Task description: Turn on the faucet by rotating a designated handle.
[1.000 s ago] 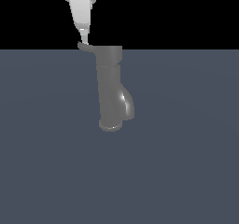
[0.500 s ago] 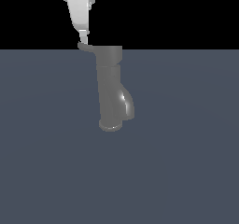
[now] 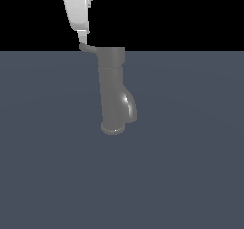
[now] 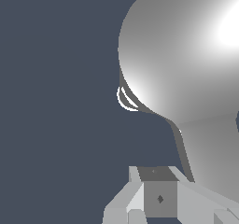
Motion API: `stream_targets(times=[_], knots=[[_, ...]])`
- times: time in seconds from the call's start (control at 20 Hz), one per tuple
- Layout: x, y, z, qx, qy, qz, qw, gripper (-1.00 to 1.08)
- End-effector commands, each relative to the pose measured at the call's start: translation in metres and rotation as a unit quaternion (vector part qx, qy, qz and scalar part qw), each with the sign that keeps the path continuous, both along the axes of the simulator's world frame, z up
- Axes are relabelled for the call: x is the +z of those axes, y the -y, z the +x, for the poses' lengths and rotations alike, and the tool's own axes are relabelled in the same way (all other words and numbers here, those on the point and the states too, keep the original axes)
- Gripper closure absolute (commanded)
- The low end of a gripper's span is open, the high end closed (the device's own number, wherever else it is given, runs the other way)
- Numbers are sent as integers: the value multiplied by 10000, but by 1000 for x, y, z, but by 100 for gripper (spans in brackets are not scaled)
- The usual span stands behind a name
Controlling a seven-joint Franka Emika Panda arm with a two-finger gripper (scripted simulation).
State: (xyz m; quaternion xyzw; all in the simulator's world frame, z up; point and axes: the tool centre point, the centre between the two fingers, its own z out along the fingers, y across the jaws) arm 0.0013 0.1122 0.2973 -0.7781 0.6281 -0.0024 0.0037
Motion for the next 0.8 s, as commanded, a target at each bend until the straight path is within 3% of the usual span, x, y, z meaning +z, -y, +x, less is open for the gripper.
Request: stream_targets(times=[0.0, 0.25, 0.35, 0.75], knots=[[0, -1, -12, 11, -42, -14, 10000, 108], [0, -2, -28, 11, -42, -14, 10000, 108], [0, -6, -23, 36, -10, -9, 10000, 108], [0, 13, -46, 25, -23, -11, 10000, 108]])
